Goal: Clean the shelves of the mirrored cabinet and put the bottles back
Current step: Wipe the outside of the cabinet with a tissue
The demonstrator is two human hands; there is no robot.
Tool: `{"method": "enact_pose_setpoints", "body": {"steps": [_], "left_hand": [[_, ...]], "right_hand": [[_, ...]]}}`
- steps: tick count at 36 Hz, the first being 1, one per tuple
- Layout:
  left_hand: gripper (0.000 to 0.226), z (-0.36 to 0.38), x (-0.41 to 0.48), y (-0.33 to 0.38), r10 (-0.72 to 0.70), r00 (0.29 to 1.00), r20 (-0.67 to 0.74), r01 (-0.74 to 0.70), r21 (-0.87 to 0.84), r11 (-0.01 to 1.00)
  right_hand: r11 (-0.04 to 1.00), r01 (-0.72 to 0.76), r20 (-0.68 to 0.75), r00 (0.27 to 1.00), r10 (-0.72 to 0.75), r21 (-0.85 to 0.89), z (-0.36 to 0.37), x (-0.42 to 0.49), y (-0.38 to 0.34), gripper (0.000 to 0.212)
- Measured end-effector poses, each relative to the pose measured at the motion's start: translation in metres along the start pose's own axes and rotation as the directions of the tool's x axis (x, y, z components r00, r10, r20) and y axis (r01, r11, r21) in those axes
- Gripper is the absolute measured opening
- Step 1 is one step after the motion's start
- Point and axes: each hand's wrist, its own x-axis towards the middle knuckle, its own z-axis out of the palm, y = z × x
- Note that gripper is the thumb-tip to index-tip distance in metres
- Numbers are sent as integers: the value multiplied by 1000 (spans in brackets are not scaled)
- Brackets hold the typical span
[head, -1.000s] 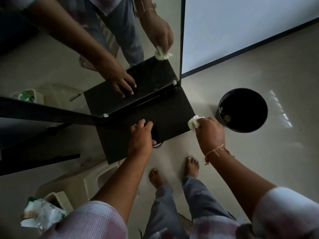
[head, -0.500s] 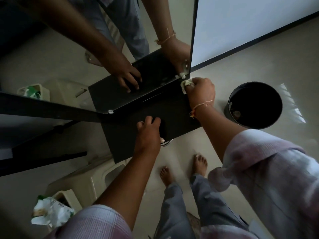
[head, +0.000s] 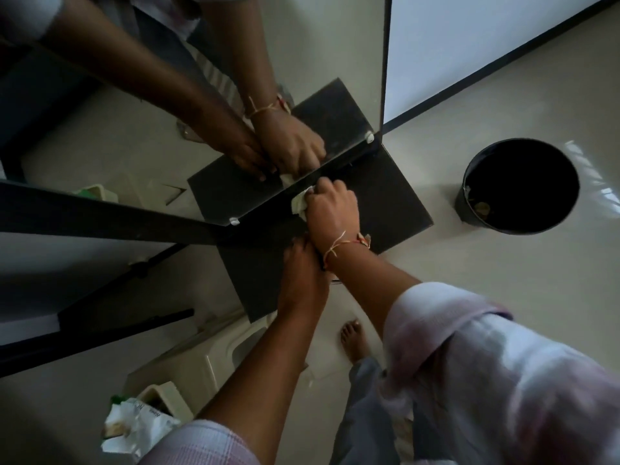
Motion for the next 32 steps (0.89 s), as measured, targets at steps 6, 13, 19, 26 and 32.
{"method": "enact_pose_setpoints", "body": {"steps": [6, 13, 19, 26, 32], "left_hand": [[49, -8, -26, -42, -60, 995, 75, 78, -265, 961], [87, -12, -8, -98, -127, 991, 44, 124, 60, 990], [88, -11, -5, -100, -120, 991, 53, 117, 53, 992], [89, -13, -1, -96, -154, 985, 78, 149, 71, 986], [87, -14, 4, -92, -162, 983, 89, 150, 135, 980]], "right_hand": [[948, 309, 145, 944, -296, -79, 10, -6, -26, 24], [987, 47, -29, 998, -52, -152, -15, -3, 13, 20], [943, -226, -157, 969, 191, -243, -56, 19, 90, 20], [955, -194, -194, 969, 151, -224, -52, -46, 101, 23], [990, 21, 28, 999, -18, -139, -12, -99, 31, 35]]}}
